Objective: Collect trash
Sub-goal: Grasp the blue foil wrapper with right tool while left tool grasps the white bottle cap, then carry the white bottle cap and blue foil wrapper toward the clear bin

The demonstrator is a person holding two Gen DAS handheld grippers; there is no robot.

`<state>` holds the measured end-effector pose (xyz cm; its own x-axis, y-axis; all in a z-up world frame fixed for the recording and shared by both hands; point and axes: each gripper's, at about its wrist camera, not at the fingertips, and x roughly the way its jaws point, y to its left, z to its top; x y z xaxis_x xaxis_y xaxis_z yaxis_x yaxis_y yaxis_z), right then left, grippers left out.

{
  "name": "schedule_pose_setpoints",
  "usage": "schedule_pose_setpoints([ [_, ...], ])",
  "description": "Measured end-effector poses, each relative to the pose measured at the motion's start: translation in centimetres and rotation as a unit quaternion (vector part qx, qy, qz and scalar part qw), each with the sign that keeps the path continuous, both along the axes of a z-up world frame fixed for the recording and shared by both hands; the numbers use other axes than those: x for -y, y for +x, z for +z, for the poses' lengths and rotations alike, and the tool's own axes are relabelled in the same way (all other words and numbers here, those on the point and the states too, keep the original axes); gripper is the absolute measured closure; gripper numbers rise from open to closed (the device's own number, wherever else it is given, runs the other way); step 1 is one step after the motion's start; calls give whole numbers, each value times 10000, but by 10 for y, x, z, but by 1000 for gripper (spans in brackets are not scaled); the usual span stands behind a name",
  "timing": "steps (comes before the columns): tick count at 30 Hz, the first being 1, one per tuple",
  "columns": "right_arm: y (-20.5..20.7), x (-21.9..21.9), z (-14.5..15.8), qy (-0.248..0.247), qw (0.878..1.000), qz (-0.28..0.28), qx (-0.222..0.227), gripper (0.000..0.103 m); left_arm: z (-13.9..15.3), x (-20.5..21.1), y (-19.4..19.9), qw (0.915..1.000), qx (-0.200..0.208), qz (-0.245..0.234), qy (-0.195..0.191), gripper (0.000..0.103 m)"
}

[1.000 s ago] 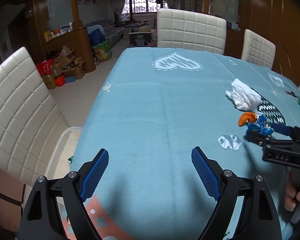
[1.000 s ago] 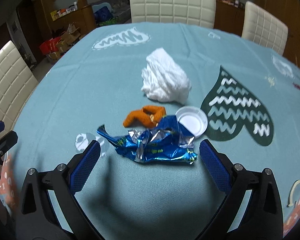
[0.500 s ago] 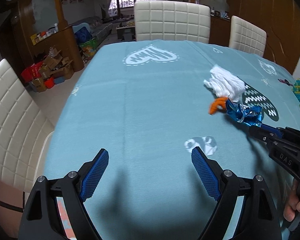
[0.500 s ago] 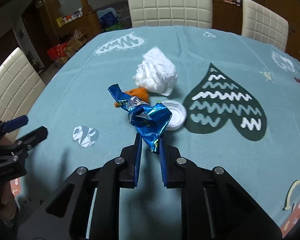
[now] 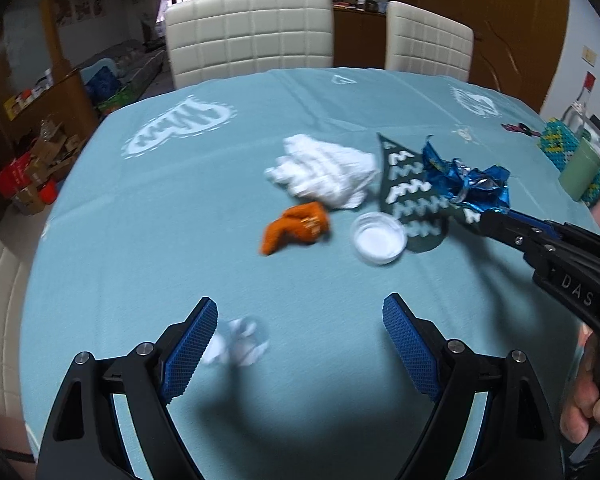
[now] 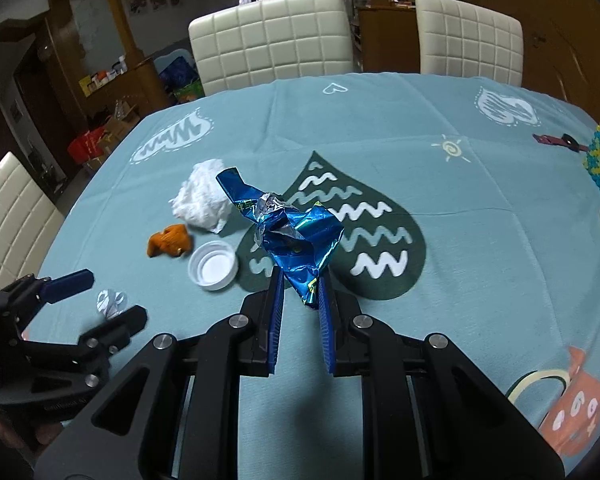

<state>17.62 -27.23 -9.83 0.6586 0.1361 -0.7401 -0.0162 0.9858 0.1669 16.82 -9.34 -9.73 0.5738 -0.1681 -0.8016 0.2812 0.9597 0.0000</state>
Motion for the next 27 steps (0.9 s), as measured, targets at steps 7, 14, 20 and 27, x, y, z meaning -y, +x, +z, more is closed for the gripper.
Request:
schedule_pose_setpoints([
  [7, 3, 25, 7, 125, 9997, -219, 76, 84, -14, 47, 25, 9988, -172, -428, -156, 20],
  [14, 8, 26, 3, 208, 9996, -181, 17, 84, -26, 63, 38, 9989, -92, -448, 125, 42],
  [20, 5, 16, 0, 173, 9998, -61, -9, 84, -20, 53, 33, 9986, -127, -521, -20, 64],
  [27, -6, -10, 1, 91, 9998, 202, 19, 84, -3, 18, 11, 9995, 94, -315, 12, 64],
])
